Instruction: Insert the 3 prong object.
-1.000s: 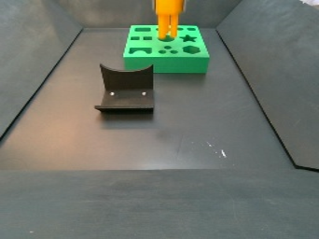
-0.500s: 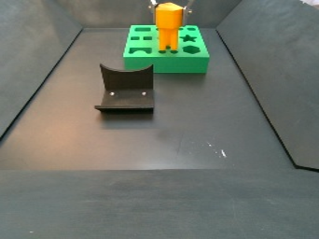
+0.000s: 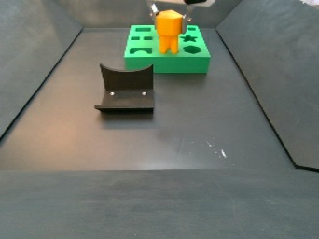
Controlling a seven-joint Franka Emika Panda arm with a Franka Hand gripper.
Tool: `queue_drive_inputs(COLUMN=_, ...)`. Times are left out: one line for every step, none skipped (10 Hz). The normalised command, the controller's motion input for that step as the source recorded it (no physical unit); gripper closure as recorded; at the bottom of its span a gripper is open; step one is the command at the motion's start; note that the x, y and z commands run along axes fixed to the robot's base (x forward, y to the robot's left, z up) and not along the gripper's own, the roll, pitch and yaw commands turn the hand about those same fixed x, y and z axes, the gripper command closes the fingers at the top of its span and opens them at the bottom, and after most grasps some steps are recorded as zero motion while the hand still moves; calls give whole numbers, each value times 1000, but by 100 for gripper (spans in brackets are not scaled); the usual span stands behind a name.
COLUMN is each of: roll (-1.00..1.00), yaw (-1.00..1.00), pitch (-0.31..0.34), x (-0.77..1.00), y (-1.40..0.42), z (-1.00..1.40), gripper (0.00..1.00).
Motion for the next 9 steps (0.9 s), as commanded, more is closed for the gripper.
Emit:
queue_drive_inputs(roll=74, yaw=0, pitch=-34, x=77, y=0, z=-406, gripper=100)
queue_drive_inputs(roll=106, yaw=0, pitch=-56, x=94, y=-3, z=-391, gripper=100)
queue_drive_inputs(roll=209, yaw=0, pitch=-163, x=0, y=-94, z=-471, gripper=100)
queue_drive_inputs(roll=210, yaw=0, pitch=-240, x=0, y=-83, z=-443, gripper=100)
queue_drive_inputs(roll=170, yaw=0, pitch=-277, x=0, y=-77, z=-360, gripper=100)
queue_drive_inputs(roll=121, yaw=0, pitch=-299, x=-46, y=-29, z=-303, gripper=100)
queue_drive_inputs(roll=10, yaw=0, pitch=-206, x=-86, y=0, z=-169, gripper=100)
queue_drive_inputs(roll=-21, yaw=0, pitch=-34, x=0, y=0, z=0, gripper=100)
queue_drive_inputs(roll=0, yaw=0, pitch=0, x=0, y=0, z=0, gripper=100)
